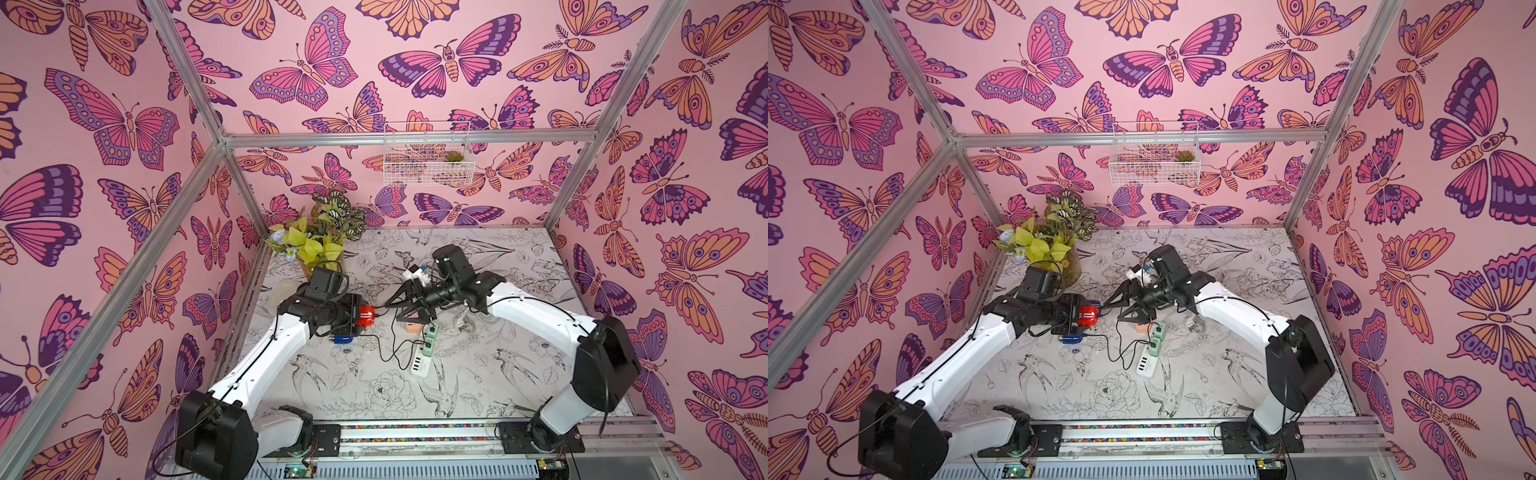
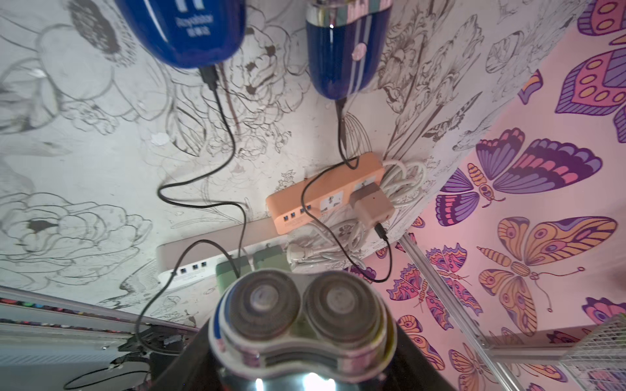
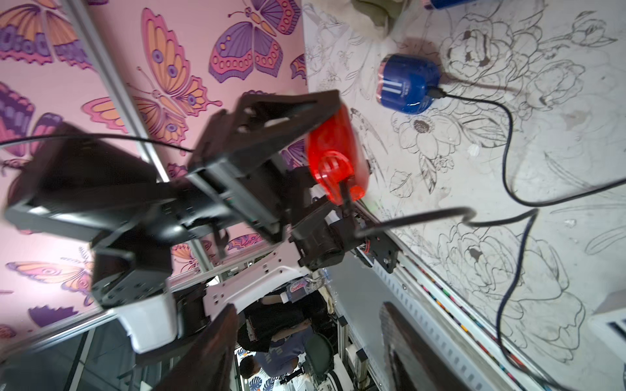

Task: Charge the electric shaver
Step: Place the electric shaver at the center of the board.

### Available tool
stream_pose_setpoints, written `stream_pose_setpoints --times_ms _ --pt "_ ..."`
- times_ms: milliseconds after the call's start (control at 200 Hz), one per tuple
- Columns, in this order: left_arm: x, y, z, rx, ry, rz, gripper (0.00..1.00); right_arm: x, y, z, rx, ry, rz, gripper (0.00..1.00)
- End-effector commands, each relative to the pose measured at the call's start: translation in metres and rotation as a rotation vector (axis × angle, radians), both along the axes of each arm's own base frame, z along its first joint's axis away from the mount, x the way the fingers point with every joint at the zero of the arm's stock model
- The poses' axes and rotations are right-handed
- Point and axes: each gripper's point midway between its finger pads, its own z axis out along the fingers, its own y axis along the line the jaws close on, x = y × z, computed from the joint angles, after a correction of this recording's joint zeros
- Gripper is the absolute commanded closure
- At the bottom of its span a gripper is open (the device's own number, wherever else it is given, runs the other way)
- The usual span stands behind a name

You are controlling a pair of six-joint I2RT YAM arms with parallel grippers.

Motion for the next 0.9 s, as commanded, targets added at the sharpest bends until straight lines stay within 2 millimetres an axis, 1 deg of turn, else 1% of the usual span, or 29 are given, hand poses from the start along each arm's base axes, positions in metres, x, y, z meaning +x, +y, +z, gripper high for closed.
stream_pose_setpoints --times_ms 0,45,95,170,290,325,340,381,491,526,626,671,686,756,791,896 --pt "-0.036 0.013 -0.030 0.090 0.095 -0.070 1.00 -0.013 -0.014 0.045 0.084 -0.030 0.036 0.32" --pt "-0.044 0.015 -0.041 0.117 0.115 -0.079 1.00 -0.011 -0.021 0.046 0.073 -0.051 0.021 0.33" --pt "-0.052 0.017 -0.052 0.145 0.138 -0.086 1.00 -0.007 -0.029 0.040 0.052 -0.058 -0.005 0.33" --pt "-0.058 0.018 -0.068 0.170 0.174 -0.096 1.00 -0.002 -0.036 0.028 0.041 -0.044 -0.033 0.34" --pt "-0.062 0.012 -0.088 0.190 0.203 -0.120 1.00 0.001 -0.039 0.016 0.023 -0.041 -0.051 0.34" --pt "-0.064 0.012 -0.091 0.198 0.210 -0.128 1.00 0.002 -0.040 0.011 0.009 -0.040 -0.051 0.35" --pt "-0.067 0.013 -0.100 0.211 0.245 -0.132 1.00 0.002 -0.041 0.009 0.004 -0.039 -0.051 0.35" --pt "-0.072 0.014 -0.108 0.219 0.273 -0.132 1.00 0.002 -0.041 0.005 -0.004 -0.038 -0.051 0.35" --pt "-0.076 0.016 -0.125 0.240 0.286 -0.129 1.00 0.005 -0.041 -0.001 -0.006 -0.034 -0.064 0.35" --pt "-0.075 0.016 -0.130 0.242 0.284 -0.129 0.94 0.006 -0.041 -0.003 -0.005 -0.031 -0.068 0.35" --pt "-0.076 0.015 -0.141 0.248 0.302 -0.136 0.87 0.008 -0.041 -0.004 -0.002 -0.032 -0.078 0.35" --pt "-0.076 0.014 -0.143 0.246 0.309 -0.141 0.82 0.008 -0.041 -0.005 -0.003 -0.035 -0.079 0.35" --pt "-0.076 0.014 -0.144 0.247 0.314 -0.143 0.80 0.008 -0.041 -0.006 -0.005 -0.033 -0.080 0.35" --pt "-0.078 0.013 -0.147 0.245 0.329 -0.159 0.62 0.009 -0.042 -0.009 -0.013 -0.031 -0.082 0.35" --pt "-0.080 0.012 -0.148 0.241 0.343 -0.163 0.54 0.009 -0.042 -0.011 -0.016 -0.028 -0.083 0.35" --pt "-0.088 0.011 -0.150 0.222 0.376 -0.164 0.41 0.011 -0.044 -0.014 -0.026 -0.031 -0.096 0.35"
